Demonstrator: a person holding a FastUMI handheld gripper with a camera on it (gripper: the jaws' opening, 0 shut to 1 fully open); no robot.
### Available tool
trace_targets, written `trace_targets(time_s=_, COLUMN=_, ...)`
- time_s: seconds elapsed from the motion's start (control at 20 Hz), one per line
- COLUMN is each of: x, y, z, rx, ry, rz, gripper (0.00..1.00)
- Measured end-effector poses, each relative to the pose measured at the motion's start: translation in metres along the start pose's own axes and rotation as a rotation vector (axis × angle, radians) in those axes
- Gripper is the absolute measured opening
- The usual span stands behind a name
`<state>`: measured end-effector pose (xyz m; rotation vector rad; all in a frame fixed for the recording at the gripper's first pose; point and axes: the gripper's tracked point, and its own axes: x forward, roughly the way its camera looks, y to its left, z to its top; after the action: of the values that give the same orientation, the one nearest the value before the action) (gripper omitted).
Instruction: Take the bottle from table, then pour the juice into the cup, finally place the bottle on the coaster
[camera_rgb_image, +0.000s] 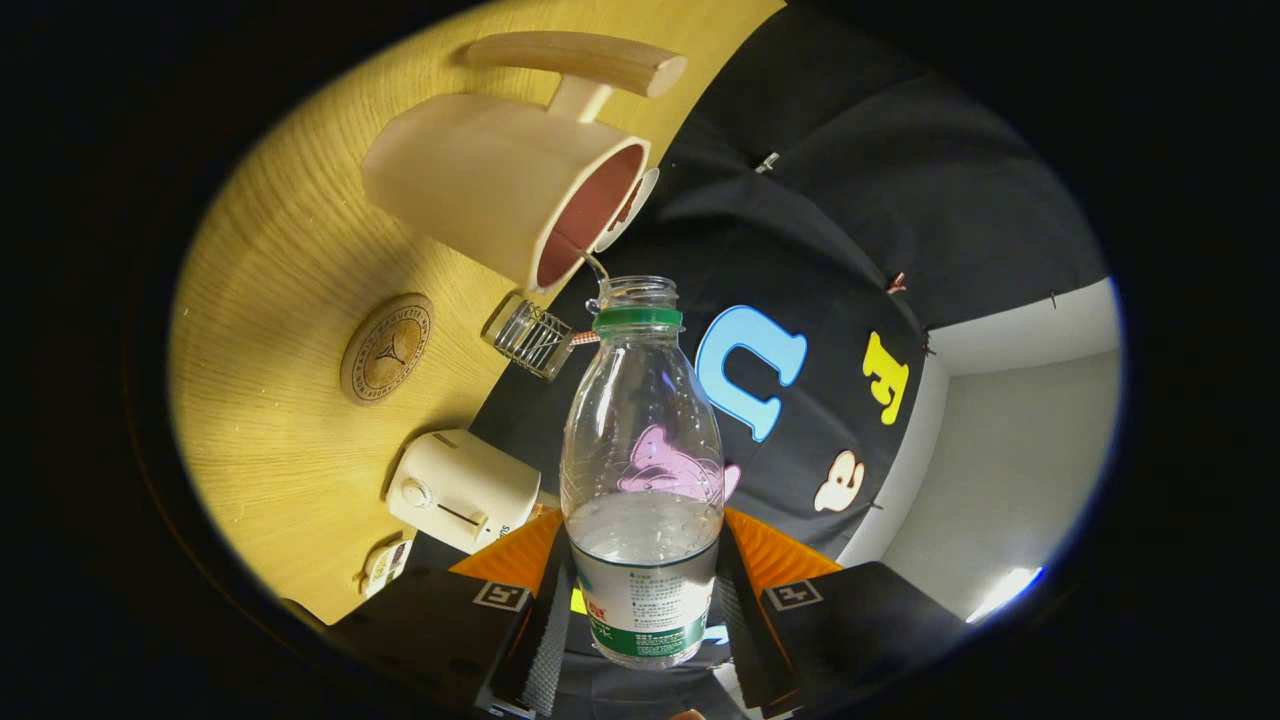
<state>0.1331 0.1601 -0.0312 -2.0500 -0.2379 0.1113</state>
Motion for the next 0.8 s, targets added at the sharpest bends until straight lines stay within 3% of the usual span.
trace_targets(time_s=0.25, x=0.003, y=-0.013, z=0.0, rx=-0.075, ry=-0.023, rz=-0.026, gripper=0.7)
trace_targets(time_s=0.45, x=0.005, y=-0.034, z=0.004, rx=-0.157, ry=-0.048, rz=-0.094, gripper=0.7)
trace_targets(time_s=0.8, x=0.006, y=-0.049, z=0.009, rx=-0.21, ry=-0.078, rz=-0.123, gripper=0.7)
